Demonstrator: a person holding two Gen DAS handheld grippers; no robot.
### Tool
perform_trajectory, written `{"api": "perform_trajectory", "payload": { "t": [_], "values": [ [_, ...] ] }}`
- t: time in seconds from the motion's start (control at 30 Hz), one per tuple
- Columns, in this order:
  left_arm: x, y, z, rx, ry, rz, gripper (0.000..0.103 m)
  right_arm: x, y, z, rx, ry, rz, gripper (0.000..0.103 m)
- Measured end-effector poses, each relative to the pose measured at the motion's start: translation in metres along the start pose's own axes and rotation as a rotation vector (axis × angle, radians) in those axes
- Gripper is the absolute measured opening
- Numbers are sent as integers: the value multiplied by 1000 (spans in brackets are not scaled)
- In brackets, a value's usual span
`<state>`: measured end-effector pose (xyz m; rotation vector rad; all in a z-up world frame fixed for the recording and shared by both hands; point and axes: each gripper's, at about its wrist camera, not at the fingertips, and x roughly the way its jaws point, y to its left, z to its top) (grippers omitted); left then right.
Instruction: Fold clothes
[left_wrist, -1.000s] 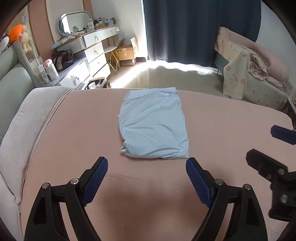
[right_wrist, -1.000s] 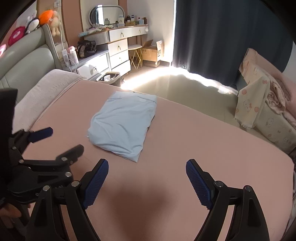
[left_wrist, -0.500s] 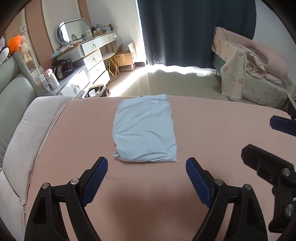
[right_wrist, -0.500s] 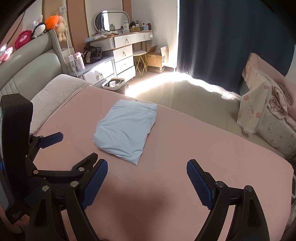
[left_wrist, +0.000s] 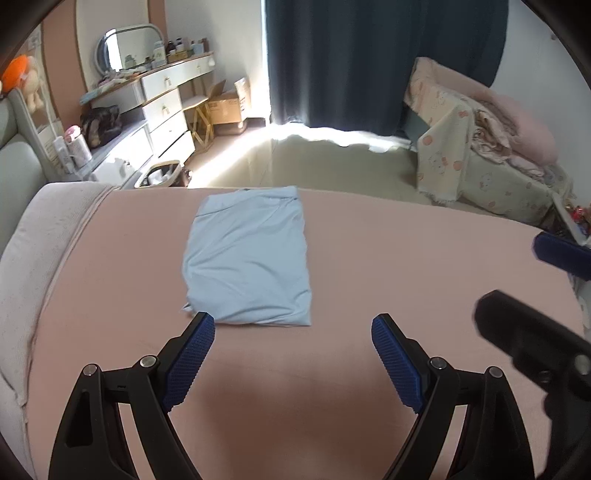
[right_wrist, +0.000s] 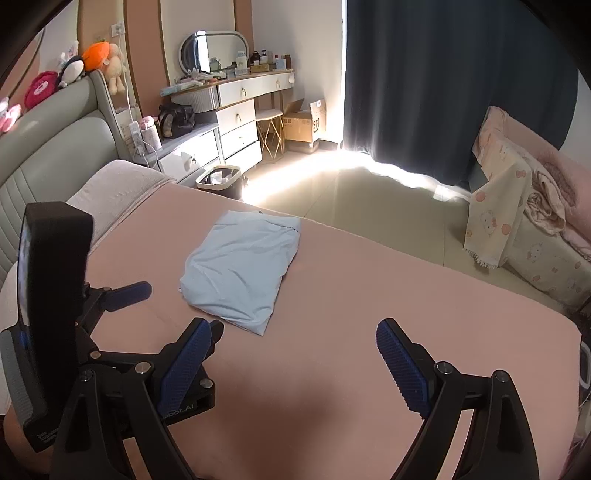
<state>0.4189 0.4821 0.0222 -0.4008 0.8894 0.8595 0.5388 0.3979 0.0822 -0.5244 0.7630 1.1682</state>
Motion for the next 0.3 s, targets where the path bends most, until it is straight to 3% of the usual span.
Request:
{"api": "perform_trajectory", "payload": {
  "t": [0.1,0.3],
  "values": [
    [-2,3,0,1,-8,77,87,0,0,1,-2,-1,2,92],
    [-8,5,0,-18,-27,70,87,0,1,1,-7,0,5,92]
  ]
}}
